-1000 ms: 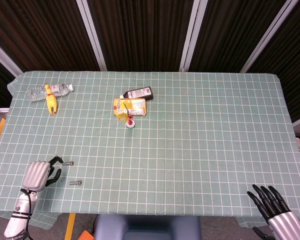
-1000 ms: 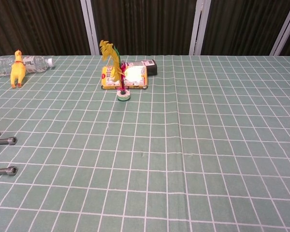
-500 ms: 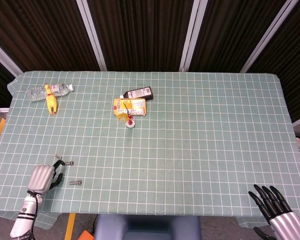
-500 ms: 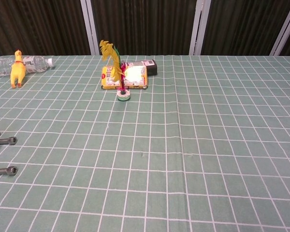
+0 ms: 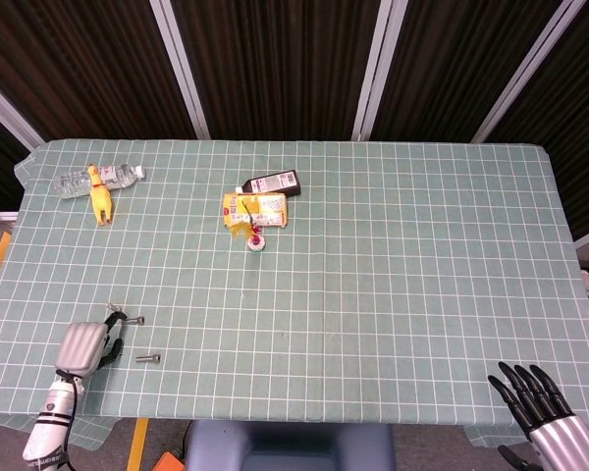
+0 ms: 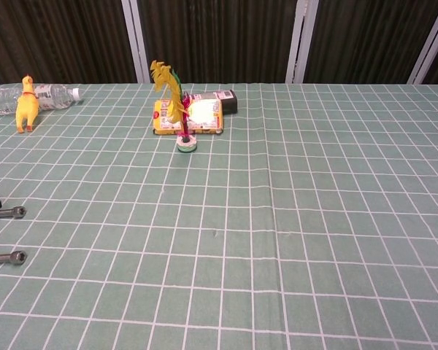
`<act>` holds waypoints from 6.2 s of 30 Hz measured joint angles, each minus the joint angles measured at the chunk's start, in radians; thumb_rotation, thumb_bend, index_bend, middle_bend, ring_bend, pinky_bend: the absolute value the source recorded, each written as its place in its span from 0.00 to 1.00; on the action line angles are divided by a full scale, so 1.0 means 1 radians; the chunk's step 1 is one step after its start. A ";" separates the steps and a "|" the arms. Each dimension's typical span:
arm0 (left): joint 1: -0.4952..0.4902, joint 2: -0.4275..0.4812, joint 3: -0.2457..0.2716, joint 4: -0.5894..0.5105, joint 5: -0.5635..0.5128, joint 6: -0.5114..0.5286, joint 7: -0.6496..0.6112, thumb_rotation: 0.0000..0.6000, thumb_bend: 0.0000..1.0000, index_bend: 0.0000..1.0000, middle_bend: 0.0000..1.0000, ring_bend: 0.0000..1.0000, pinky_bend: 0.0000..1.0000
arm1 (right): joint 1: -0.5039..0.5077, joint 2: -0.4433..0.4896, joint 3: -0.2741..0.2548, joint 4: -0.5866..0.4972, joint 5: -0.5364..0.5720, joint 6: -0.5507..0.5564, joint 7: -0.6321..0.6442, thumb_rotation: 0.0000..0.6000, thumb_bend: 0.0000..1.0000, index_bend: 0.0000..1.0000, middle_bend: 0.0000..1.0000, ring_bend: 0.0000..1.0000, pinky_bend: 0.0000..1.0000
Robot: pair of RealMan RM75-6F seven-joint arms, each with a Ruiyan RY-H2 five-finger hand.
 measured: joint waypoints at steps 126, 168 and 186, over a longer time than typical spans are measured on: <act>0.139 0.150 0.038 -0.333 0.094 0.276 -0.159 1.00 0.42 0.42 1.00 1.00 1.00 | -0.006 0.012 -0.010 0.013 -0.024 0.026 0.029 1.00 0.18 0.00 0.00 0.00 0.00; 0.131 -0.123 0.047 0.024 0.091 0.136 -0.146 1.00 0.39 0.52 1.00 1.00 1.00 | -0.012 0.019 -0.005 0.028 -0.020 0.050 0.054 1.00 0.18 0.00 0.00 0.00 0.00; 0.116 -0.100 0.033 -0.022 0.105 0.153 -0.095 1.00 0.45 0.60 1.00 1.00 1.00 | -0.017 0.021 -0.002 0.033 -0.018 0.061 0.062 1.00 0.18 0.00 0.00 0.00 0.00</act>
